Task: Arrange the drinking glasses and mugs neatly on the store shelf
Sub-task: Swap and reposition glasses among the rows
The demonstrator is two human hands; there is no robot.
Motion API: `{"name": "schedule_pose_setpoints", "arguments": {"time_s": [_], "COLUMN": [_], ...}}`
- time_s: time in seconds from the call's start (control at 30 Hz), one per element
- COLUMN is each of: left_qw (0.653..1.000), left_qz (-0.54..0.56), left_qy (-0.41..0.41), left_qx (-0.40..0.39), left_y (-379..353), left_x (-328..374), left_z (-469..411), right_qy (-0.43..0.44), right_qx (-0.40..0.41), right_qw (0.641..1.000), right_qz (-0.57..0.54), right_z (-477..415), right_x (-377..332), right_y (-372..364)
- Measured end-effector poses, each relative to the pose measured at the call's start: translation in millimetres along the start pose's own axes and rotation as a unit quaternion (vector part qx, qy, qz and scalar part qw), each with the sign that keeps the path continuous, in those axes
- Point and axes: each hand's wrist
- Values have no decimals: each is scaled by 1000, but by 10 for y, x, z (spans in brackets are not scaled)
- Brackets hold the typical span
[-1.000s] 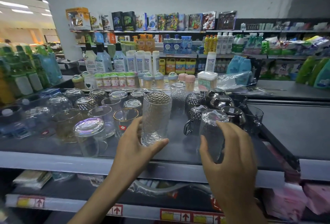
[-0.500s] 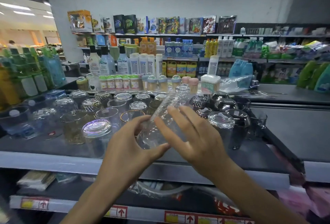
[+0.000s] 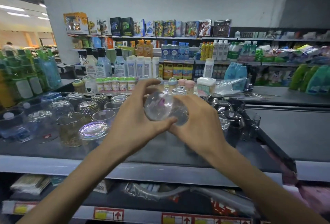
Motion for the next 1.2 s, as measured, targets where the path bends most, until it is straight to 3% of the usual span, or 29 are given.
{"name": "schedule_pose_setpoints", "arguments": {"time_s": [0.07, 0.2, 0.4, 0.8, 1.0, 1.2], "left_qw": [1000, 999, 996, 984, 977, 970], "left_qz": [13, -18, -76, -117, -144, -176], "left_qy": [2, 4, -4, 52, 66, 56], "left_qx": [-17, -32, -50, -120, -144, -161], "left_y": [-40, -151, -486, -1105, -1264, -1405], "left_x": [51, 93, -35, -549, -744, -889], "left_z": [-161, -578, -1091, -1452, -1483, -1441], "right_qy": [-78, -154, -214, -183, -108, -94], "right_qx": [-25, -102, -211, -307, -315, -319], "right_qw": [995, 971, 941, 931, 942, 940], "right_qz": [-53, -148, -153, -68, 38, 79], "right_z": [-168, -575, -1039, -1330, -1299, -1221], "right_x": [32, 179, 515, 1060, 1207, 1350], "right_y": [42, 136, 53, -393, -586, -707]}}
Point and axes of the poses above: each hand's wrist, its own z-axis away from the middle knuckle, its own y-axis out of the back of the hand, x = y × z, and after that the axes turned 13 degrees about x, right-handed
